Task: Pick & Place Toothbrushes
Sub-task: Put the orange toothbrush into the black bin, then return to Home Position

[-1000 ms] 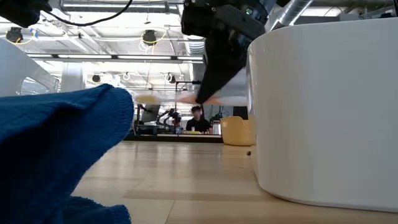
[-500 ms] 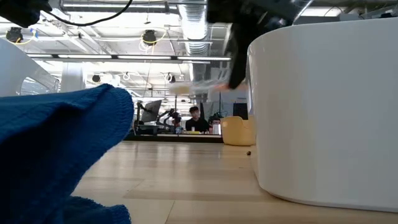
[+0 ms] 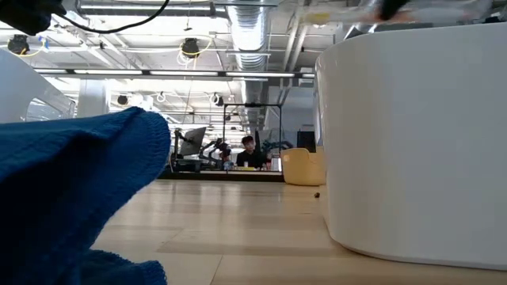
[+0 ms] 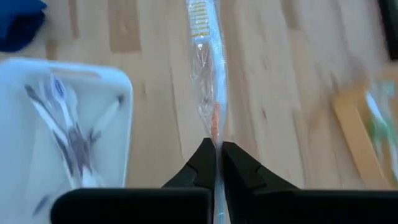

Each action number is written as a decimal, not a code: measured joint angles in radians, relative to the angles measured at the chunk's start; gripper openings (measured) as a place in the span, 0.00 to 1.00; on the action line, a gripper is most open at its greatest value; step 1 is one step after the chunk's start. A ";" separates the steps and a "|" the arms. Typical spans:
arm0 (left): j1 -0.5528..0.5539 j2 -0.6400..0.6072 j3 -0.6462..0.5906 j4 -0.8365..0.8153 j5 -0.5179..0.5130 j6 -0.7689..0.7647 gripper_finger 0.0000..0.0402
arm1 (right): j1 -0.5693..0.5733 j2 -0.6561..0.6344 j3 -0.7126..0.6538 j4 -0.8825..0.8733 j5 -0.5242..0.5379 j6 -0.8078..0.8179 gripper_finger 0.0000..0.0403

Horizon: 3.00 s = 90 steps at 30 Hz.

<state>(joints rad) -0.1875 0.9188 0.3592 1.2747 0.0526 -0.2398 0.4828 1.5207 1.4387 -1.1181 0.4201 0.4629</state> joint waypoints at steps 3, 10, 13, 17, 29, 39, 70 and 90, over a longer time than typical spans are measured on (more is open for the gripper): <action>0.000 0.000 0.000 0.000 0.000 0.000 0.01 | 0.069 -0.039 0.000 -0.117 0.031 0.138 0.02; 0.000 0.000 0.000 0.000 -0.001 0.000 0.01 | 0.251 -0.047 -0.005 -0.328 0.014 0.422 0.01; 0.000 0.000 0.000 0.000 -0.004 0.000 0.01 | 0.323 -0.028 -0.005 -0.356 -0.024 0.510 0.01; 0.000 0.000 0.000 0.000 -0.005 0.000 0.01 | 0.430 -0.029 -0.004 -0.365 -0.046 0.619 0.01; 0.000 0.000 0.000 -0.001 -0.027 0.000 0.01 | 0.635 -0.028 -0.133 -0.300 -0.115 0.907 0.00; -0.004 0.000 0.000 -0.002 -0.027 -0.003 0.01 | 0.647 -0.030 -0.385 -0.027 -0.192 0.944 0.00; -0.068 0.032 0.000 0.013 -0.114 0.023 0.01 | 0.641 -0.029 -0.513 0.053 -0.134 1.049 0.07; -0.068 0.032 0.000 0.013 -0.113 0.023 0.01 | 0.641 -0.029 -0.513 0.049 -0.134 1.083 0.21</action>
<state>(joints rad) -0.2554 0.9512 0.3595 1.2873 -0.0601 -0.2169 1.1236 1.4914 0.9260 -1.0689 0.2859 1.5455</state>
